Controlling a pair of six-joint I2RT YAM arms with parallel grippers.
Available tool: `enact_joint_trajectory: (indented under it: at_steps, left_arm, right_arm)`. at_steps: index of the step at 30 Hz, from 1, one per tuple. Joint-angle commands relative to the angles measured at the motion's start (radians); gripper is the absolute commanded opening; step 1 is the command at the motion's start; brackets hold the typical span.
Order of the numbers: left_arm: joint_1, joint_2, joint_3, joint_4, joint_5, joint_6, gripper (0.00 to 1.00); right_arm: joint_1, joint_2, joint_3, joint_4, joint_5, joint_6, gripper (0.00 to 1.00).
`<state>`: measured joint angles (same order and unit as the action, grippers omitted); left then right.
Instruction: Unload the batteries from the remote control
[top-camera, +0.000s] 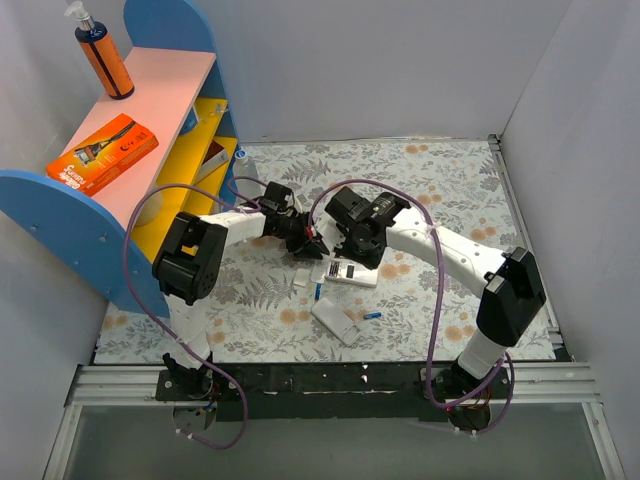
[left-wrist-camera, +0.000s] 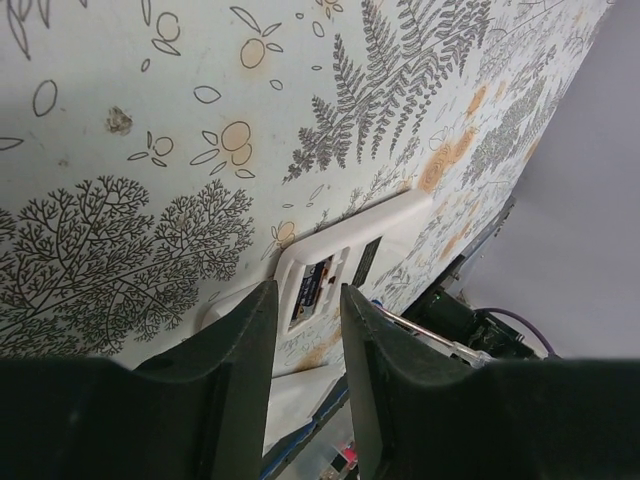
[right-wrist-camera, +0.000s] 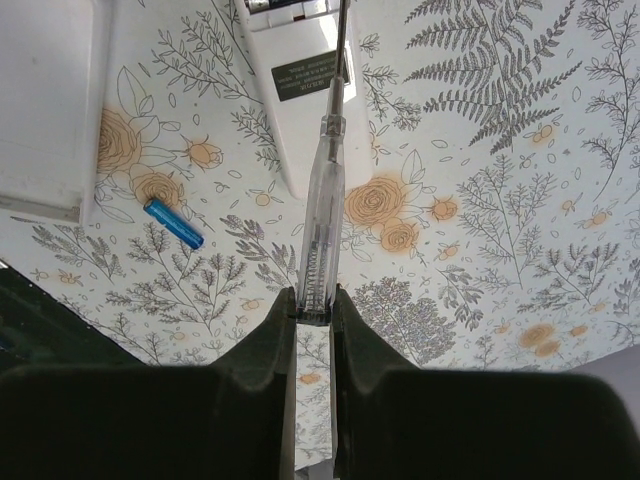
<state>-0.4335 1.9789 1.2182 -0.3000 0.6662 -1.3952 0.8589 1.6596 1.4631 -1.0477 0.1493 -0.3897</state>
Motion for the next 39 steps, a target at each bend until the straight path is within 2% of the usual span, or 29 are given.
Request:
enact_joint_trajectory:
  at_steps: [1,9,39]
  left_arm:
    - [0.007,0.018,0.006,-0.001,0.016,0.005,0.31]
    - [0.007,0.038,0.006,0.009,0.036,0.01,0.25]
    - [0.004,0.06,-0.031,0.059,0.093,-0.01,0.2]
  right_arm:
    - [0.023,0.022,0.048,-0.037,0.042,-0.037,0.01]
    - [0.055,0.049,0.066,-0.048,0.107,-0.044,0.01]
    - [0.154,0.154,0.098,-0.08,0.217,-0.048,0.01]
